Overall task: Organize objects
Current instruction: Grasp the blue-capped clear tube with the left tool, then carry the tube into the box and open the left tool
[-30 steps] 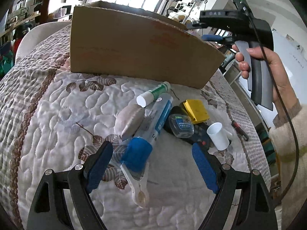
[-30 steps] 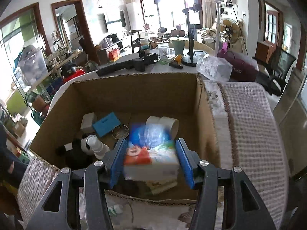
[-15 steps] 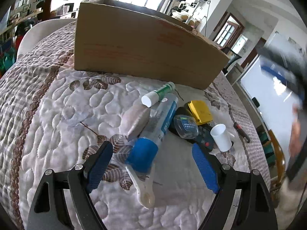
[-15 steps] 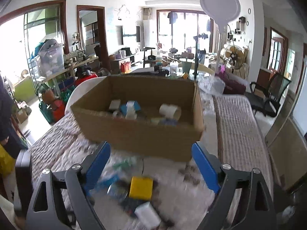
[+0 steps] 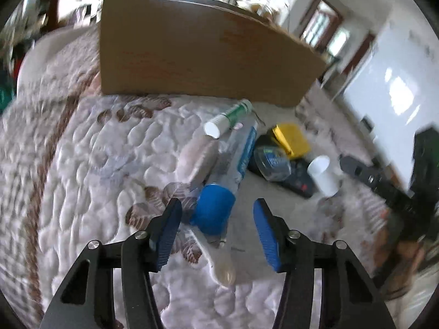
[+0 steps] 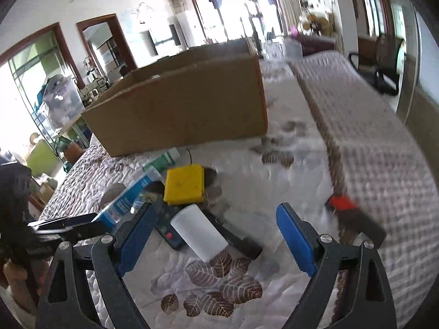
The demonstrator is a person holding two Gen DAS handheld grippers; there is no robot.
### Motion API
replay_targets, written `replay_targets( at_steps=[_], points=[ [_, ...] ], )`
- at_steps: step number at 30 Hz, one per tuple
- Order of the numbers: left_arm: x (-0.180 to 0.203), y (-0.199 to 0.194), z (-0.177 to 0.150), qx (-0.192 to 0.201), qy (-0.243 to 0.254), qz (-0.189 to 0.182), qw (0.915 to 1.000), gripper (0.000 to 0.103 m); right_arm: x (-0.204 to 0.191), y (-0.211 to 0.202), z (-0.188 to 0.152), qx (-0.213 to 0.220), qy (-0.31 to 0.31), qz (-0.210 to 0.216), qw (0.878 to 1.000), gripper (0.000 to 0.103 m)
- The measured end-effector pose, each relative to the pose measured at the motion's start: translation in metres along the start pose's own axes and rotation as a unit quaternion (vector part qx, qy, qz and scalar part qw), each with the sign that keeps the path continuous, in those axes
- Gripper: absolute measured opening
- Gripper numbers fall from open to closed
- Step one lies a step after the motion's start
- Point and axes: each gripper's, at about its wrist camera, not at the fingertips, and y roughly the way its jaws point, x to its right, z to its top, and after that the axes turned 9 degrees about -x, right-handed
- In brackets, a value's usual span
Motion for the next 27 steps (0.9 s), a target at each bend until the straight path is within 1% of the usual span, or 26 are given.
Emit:
replay_targets(
  at_steps=[1,2,4,6,9,10,11,13,15,17,18,20,22,24,27],
  points=[
    [0.011,0.004,0.004,-0.006,0.019,0.015,0.9997,0.052,0.001,0.002,-0.001,-0.003,0.002,0.003,1.0,0.103],
    [0.018,0.007,0.008,-0.009,0.032,0.026,0.9991,0.046,0.001,0.002,-0.002,-0.005,0.0,0.006,1.0,0.103],
    [0.039,0.015,0.018,-0.019,0.076,0.063,0.9949,0.041,0.0,0.001,-0.004,-0.002,-0.005,0.011,1.0,0.103],
    [0.055,0.026,0.029,-0.032,0.108,0.087,0.9899,0.041,0.0,0.0,-0.005,-0.001,-0.006,0.013,1.0,0.103],
    [0.061,0.045,0.043,-0.054,0.122,0.097,0.9863,0.038,0.003,0.0,-0.005,-0.004,-0.002,0.019,1.0,0.103],
    [0.062,0.046,0.047,-0.046,0.124,0.096,0.9866,0.03,0.004,0.0,-0.005,-0.005,0.001,0.021,1.0,0.103],
    [0.06,0.048,0.051,-0.05,0.123,0.09,0.9871,0.027,0.004,-0.001,-0.005,-0.005,0.002,0.022,1.0,0.103],
    [0.056,0.049,0.058,-0.057,0.116,0.075,0.9887,0.027,0.005,-0.002,-0.006,-0.003,0.006,0.023,1.0,0.103],
    [0.048,0.05,0.064,-0.062,0.103,0.051,0.9914,0.027,0.005,-0.001,-0.005,-0.009,0.008,0.029,1.0,0.103],
    [0.043,0.053,0.073,-0.069,0.091,0.032,0.9929,0.031,0.003,0.0,-0.006,-0.015,0.007,0.032,0.999,0.103],
    [0.043,0.055,0.077,-0.071,0.087,0.03,0.9932,0.031,0.002,0.001,-0.006,-0.016,0.004,0.032,0.999,0.103],
    [0.048,0.058,0.081,-0.071,0.092,0.044,0.9923,0.026,0.0,0.0,-0.007,-0.015,0.001,0.032,0.999,0.103],
    [0.051,0.058,0.08,-0.073,0.097,0.051,0.9913,0.025,0.002,-0.002,-0.008,-0.012,0.005,0.033,0.999,0.103],
    [0.052,0.051,0.075,-0.073,0.09,0.03,0.9928,0.025,0.006,-0.003,-0.008,-0.009,0.016,0.034,0.999,0.103],
    [0.046,0.018,0.072,-0.037,0.075,-0.022,0.9963,0.025,0.012,-0.005,-0.008,-0.009,0.035,0.041,0.999,0.103]
  ],
)
